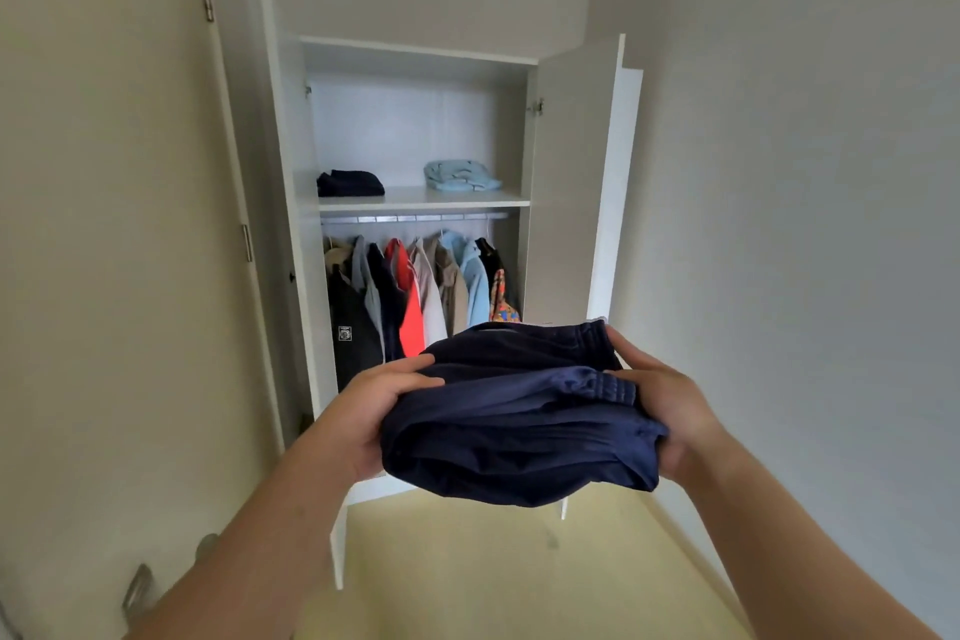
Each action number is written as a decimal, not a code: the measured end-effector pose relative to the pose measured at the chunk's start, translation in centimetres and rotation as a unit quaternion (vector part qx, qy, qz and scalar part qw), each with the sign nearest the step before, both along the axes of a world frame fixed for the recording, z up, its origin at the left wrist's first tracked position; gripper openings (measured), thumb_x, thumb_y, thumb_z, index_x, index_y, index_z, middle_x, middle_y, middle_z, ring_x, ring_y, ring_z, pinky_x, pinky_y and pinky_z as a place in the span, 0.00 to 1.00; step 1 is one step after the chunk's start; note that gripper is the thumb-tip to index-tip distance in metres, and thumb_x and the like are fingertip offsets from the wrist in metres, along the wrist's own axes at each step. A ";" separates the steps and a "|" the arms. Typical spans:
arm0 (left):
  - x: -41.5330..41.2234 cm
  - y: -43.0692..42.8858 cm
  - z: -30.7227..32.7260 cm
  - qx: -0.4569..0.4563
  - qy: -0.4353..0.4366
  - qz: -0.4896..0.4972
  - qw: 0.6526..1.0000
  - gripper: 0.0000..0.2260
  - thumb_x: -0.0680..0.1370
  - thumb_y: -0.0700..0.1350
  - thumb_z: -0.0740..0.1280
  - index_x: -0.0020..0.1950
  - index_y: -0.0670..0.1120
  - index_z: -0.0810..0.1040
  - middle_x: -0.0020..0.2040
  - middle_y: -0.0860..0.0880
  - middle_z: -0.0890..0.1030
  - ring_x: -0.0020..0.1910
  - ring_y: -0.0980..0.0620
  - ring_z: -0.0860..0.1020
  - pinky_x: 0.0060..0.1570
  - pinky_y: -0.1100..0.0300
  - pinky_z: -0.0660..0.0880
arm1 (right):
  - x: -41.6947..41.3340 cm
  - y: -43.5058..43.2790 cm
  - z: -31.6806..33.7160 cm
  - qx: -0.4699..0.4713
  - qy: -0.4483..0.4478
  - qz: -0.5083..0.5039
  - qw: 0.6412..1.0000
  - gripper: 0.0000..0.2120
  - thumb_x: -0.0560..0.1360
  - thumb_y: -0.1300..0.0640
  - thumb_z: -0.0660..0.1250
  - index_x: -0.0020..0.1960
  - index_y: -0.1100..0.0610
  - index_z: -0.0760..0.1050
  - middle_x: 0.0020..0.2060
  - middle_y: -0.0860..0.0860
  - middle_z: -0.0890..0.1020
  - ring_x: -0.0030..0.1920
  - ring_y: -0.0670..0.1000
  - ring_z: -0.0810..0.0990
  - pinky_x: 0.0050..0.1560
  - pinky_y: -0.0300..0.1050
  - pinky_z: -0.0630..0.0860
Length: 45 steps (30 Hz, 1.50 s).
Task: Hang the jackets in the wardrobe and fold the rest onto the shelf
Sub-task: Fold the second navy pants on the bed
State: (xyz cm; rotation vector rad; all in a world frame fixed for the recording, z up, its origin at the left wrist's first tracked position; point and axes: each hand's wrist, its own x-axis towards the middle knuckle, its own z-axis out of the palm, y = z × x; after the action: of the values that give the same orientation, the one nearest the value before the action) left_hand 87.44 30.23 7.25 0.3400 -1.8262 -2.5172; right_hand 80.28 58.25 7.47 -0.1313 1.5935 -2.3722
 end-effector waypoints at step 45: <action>-95.1 -41.7 10.6 -0.027 0.091 0.055 0.994 0.20 0.74 0.36 0.70 0.65 0.48 0.80 0.54 0.44 0.86 0.49 0.44 0.86 0.41 0.55 0.81 | -95.8 -42.3 9.9 -0.055 0.140 0.006 0.989 0.32 0.77 0.73 0.59 0.71 0.45 0.74 0.56 0.62 0.84 0.50 0.61 0.85 0.48 0.56 0.83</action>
State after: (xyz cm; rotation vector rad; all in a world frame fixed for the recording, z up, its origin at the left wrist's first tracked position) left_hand -7.63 -11.50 17.85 0.1973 -1.7538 -2.3366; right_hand -15.54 15.98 17.36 -0.5159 1.5685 -2.5227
